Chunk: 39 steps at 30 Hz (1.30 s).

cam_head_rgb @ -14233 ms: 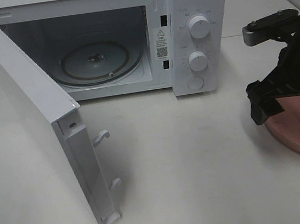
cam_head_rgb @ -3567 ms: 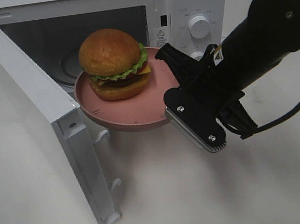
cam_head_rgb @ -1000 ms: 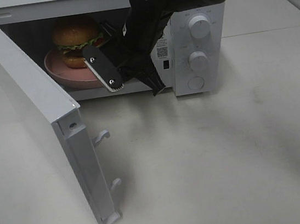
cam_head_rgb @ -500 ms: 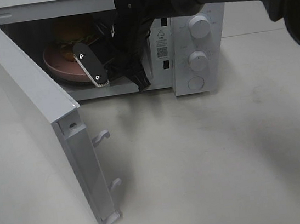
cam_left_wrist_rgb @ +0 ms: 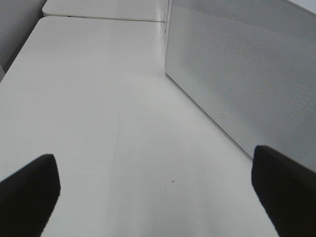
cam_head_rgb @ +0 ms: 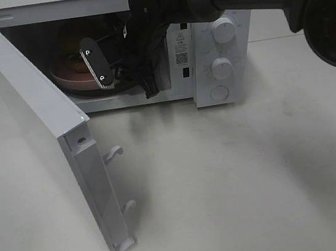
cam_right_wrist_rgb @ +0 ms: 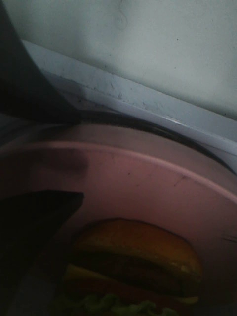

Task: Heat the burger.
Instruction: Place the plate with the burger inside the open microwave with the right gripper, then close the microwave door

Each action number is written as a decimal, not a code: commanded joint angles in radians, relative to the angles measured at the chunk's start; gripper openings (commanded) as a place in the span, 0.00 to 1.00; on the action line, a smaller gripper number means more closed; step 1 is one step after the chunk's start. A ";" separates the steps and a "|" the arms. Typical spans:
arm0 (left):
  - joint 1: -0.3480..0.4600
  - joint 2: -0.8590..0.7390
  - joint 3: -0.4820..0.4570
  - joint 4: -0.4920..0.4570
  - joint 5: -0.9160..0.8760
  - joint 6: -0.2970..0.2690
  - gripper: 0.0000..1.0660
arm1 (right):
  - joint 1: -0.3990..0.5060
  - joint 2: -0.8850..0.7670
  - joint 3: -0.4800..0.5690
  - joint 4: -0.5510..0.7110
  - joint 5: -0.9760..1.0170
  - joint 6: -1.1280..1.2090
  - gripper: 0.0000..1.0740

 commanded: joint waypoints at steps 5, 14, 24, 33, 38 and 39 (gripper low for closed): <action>0.006 -0.025 0.003 -0.006 -0.008 -0.003 0.92 | -0.002 -0.020 0.030 0.042 0.047 0.037 0.61; 0.006 -0.025 0.003 -0.006 -0.008 -0.002 0.92 | -0.002 -0.124 0.213 0.055 -0.032 0.041 0.65; 0.006 -0.025 0.003 -0.006 -0.008 -0.002 0.92 | -0.002 -0.241 0.394 0.042 -0.061 0.041 0.66; 0.006 -0.025 0.003 -0.006 -0.008 -0.002 0.92 | -0.002 -0.375 0.562 -0.009 -0.097 0.042 0.66; 0.006 -0.025 0.003 -0.006 -0.008 -0.002 0.92 | -0.002 -0.442 0.642 -0.013 -0.114 0.042 0.66; 0.006 -0.025 0.003 -0.006 -0.008 -0.002 0.92 | -0.002 -0.455 0.657 -0.017 -0.114 0.042 0.66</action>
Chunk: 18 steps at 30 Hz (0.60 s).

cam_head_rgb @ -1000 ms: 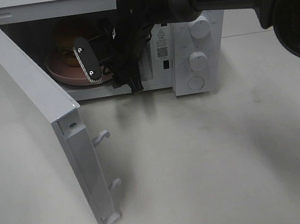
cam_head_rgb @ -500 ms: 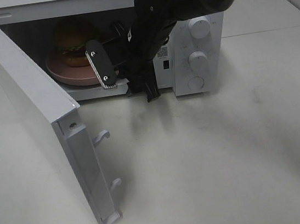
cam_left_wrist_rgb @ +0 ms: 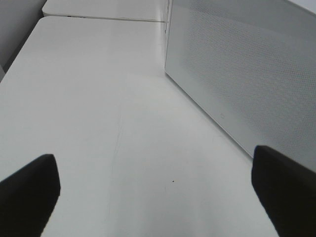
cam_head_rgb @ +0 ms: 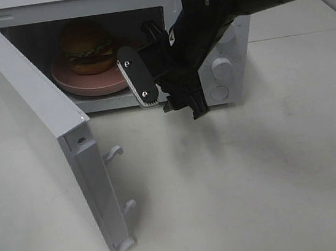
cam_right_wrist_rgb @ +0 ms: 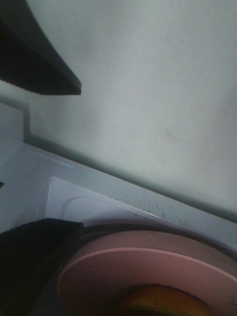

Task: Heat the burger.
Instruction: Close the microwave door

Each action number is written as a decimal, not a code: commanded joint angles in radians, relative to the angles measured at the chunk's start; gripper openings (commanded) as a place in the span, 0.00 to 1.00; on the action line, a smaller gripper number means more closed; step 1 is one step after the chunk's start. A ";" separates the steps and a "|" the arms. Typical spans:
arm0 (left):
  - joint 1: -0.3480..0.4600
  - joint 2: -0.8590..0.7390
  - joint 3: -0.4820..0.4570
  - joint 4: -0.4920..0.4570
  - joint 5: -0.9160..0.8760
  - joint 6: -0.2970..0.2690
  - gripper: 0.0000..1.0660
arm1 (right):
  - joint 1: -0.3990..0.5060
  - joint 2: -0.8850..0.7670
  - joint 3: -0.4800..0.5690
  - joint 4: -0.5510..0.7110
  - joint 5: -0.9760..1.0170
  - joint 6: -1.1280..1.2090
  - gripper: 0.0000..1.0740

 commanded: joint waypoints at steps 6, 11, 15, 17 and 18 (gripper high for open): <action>0.006 -0.025 0.003 -0.006 -0.008 -0.002 0.92 | -0.007 -0.137 0.133 -0.027 -0.039 0.035 0.65; 0.006 -0.025 0.003 -0.006 -0.008 -0.002 0.92 | -0.009 -0.205 0.197 -0.028 -0.055 0.094 0.65; 0.006 -0.025 0.003 -0.006 -0.008 -0.002 0.92 | -0.009 -0.254 0.249 -0.028 -0.059 0.127 0.65; 0.006 -0.025 0.003 -0.006 -0.008 -0.002 0.92 | -0.009 -0.279 0.277 -0.028 -0.059 0.151 0.65; 0.006 -0.025 0.003 -0.006 -0.008 -0.002 0.92 | -0.009 -0.279 0.277 -0.028 -0.059 0.151 0.65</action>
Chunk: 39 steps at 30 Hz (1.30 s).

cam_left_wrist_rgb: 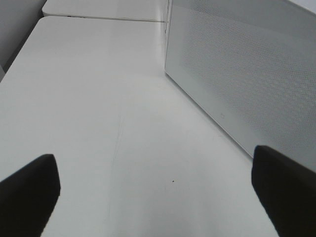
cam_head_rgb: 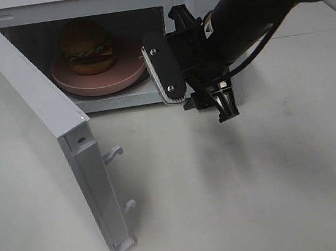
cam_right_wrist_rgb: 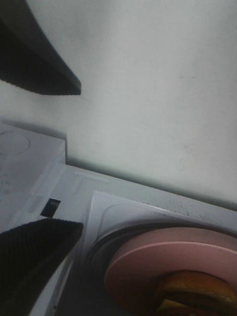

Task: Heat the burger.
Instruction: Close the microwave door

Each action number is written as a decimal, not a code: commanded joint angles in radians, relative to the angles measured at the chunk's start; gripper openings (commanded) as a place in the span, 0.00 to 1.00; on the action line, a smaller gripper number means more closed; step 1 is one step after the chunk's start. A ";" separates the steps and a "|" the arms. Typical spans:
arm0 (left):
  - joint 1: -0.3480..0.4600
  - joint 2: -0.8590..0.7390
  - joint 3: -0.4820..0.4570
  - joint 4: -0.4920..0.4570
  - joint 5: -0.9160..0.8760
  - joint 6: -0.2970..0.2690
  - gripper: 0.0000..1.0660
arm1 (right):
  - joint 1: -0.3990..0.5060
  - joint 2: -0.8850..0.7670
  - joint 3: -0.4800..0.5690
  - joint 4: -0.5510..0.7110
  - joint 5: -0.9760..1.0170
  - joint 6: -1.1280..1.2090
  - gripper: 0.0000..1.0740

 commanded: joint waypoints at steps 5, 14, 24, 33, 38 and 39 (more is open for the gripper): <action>0.006 -0.025 0.003 -0.006 -0.008 -0.002 0.92 | -0.003 -0.108 0.113 -0.003 -0.007 0.139 0.65; 0.006 -0.025 0.003 -0.006 -0.008 -0.002 0.92 | -0.003 -0.222 0.214 -0.001 0.002 0.340 0.65; 0.006 -0.025 0.003 -0.006 -0.008 -0.002 0.92 | -0.003 -0.355 0.278 -0.001 0.131 0.765 0.66; 0.006 -0.025 0.003 -0.006 -0.008 -0.002 0.92 | -0.003 -0.474 0.278 -0.004 0.364 1.014 0.75; 0.006 -0.025 0.003 -0.006 -0.008 -0.002 0.92 | -0.003 -0.534 0.278 -0.004 0.471 1.031 0.75; 0.006 -0.025 0.003 -0.006 -0.008 -0.002 0.92 | -0.003 -0.564 0.278 -0.003 0.530 1.057 0.75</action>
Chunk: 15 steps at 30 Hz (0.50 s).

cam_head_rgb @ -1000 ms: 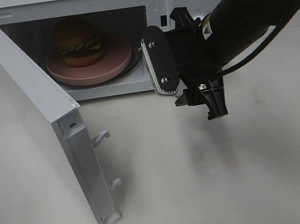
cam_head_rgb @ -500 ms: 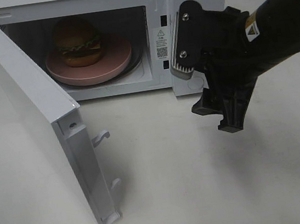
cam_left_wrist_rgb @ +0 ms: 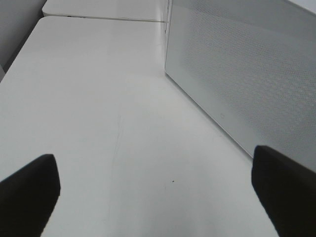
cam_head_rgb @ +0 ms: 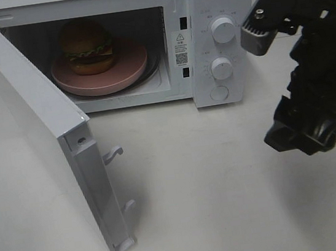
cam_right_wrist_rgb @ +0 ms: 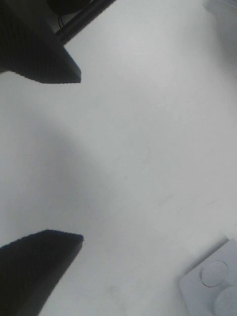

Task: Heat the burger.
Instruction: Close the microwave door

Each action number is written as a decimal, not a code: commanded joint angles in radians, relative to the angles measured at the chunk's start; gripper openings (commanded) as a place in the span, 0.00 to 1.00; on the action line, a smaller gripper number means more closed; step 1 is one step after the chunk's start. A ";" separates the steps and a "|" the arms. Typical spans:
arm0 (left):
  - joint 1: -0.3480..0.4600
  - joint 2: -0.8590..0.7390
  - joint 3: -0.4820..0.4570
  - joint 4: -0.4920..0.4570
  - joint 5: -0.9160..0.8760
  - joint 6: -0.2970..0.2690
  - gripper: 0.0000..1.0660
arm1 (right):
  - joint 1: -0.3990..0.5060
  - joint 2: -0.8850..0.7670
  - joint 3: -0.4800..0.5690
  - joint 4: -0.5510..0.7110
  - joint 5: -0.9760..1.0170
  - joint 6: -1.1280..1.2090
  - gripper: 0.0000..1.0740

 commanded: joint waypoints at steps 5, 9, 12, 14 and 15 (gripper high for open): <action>0.006 -0.025 0.003 -0.006 -0.008 -0.002 0.92 | -0.003 -0.096 0.006 -0.003 0.196 0.101 0.72; 0.006 -0.025 0.003 -0.006 -0.008 -0.002 0.92 | -0.003 -0.157 0.006 -0.003 0.311 0.164 0.70; 0.006 -0.025 0.003 -0.006 -0.008 -0.002 0.92 | -0.003 -0.191 0.006 -0.003 0.373 0.198 0.70; 0.006 -0.025 0.003 -0.006 -0.008 -0.002 0.92 | -0.003 -0.213 0.006 -0.003 0.412 0.218 0.70; 0.006 -0.025 0.003 -0.006 -0.008 -0.002 0.92 | -0.003 -0.225 0.006 -0.003 0.433 0.218 0.70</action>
